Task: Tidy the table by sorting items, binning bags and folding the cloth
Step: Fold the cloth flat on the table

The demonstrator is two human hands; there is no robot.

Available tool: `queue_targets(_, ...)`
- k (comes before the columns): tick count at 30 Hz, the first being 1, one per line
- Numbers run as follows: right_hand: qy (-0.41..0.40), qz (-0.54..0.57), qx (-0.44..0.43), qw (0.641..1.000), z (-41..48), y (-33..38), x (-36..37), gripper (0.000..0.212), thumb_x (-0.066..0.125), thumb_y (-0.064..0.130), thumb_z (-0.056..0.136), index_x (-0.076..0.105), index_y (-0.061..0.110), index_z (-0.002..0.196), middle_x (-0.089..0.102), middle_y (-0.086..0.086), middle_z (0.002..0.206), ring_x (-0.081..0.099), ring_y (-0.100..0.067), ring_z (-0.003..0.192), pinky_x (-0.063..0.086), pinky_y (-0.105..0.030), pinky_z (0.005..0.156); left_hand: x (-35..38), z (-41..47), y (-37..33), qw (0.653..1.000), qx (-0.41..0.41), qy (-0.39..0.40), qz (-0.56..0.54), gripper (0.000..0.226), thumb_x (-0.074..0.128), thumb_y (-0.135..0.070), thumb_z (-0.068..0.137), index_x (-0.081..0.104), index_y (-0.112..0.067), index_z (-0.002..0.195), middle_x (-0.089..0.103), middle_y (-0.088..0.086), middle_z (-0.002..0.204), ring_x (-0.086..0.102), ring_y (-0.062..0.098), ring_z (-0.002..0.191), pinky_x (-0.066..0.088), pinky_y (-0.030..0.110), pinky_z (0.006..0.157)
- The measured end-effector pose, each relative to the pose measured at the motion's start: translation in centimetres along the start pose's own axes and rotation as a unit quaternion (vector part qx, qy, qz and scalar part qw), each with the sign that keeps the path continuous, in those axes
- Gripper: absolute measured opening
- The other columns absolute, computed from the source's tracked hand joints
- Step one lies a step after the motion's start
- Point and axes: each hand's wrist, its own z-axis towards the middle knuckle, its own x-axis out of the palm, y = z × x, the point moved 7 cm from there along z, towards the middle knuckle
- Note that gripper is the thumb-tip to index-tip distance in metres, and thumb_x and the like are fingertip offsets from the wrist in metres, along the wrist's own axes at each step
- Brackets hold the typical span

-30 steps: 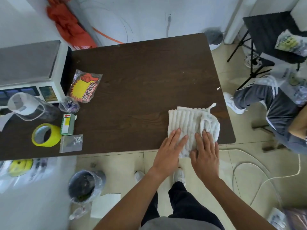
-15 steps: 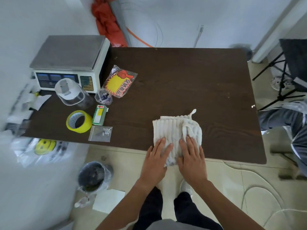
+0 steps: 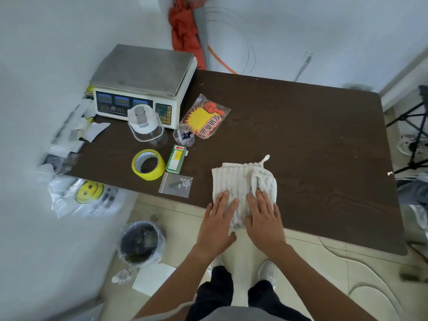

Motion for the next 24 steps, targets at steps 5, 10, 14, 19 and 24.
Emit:
queue_targets(5, 0.013, -0.004, 0.010, 1.000, 0.9, 1.3, 0.1, 0.067, 0.016, 0.045, 0.094, 0.031, 0.021, 0.155, 0.025, -0.009, 0.165, 0.017, -0.025, 0.154, 0.024, -0.051, 0.120, -0.2, 0.7, 1.4, 1.000, 0.017, 0.004, -0.003, 0.106, 0.076, -0.045, 0.078, 0.013, -0.024, 0.160, 0.000, 0.007, 0.171, -0.004, 0.023, 0.158, 0.020, 0.046, 0.125)
queue_targets(10, 0.017, 0.004, 0.016, 1.000, 1.4, 1.8, -0.3, 0.072, 0.008, 0.048, 0.092, 0.025, 0.023, 0.157, 0.017, -0.007, 0.167, 0.010, -0.022, 0.155, 0.019, -0.049, 0.122, -0.1, 1.5, 2.2, 1.000, 0.023, -0.015, 0.001, 0.099, 0.077, -0.025, 0.076, 0.023, -0.021, 0.158, 0.010, 0.011, 0.170, 0.008, 0.029, 0.158, 0.031, 0.049, 0.121)
queue_targets(14, 0.028, 0.010, 0.006, 1.000, 2.4, 1.7, -0.5, 0.073, 0.010, 0.048, 0.090, 0.023, 0.024, 0.158, 0.015, -0.006, 0.167, 0.007, -0.021, 0.156, 0.019, -0.048, 0.122, -0.3, 2.2, 2.4, 1.000, 0.015, -0.018, -0.001, 0.094, 0.074, -0.028, 0.079, 0.023, -0.021, 0.158, 0.013, 0.012, 0.169, 0.011, 0.029, 0.157, 0.032, 0.050, 0.120)
queue_targets(19, 0.048, 0.004, -0.022, 0.999, 4.0, 1.3, -0.6, 0.062, 0.032, 0.040, 0.100, 0.021, 0.023, 0.158, 0.014, -0.006, 0.168, 0.007, -0.022, 0.156, 0.019, -0.049, 0.122, -1.1, 3.0, 2.6, 1.000, 0.009, -0.011, 0.009, 0.088, 0.069, -0.041, 0.087, 0.023, -0.023, 0.160, 0.013, 0.010, 0.170, 0.014, 0.028, 0.157, 0.032, 0.050, 0.119)
queue_targets(24, 0.060, -0.011, -0.062, 0.996, 4.9, 0.8, -1.3, 0.076, 0.011, 0.054, 0.090, 0.025, 0.022, 0.157, 0.022, -0.008, 0.165, 0.015, -0.025, 0.154, 0.025, -0.049, 0.121, -1.7, 3.0, 2.2, 1.000, -0.015, 0.021, -0.007, 0.085, 0.065, -0.036, 0.092, 0.017, -0.025, 0.161, 0.004, 0.007, 0.171, 0.005, 0.025, 0.158, 0.027, 0.049, 0.122)
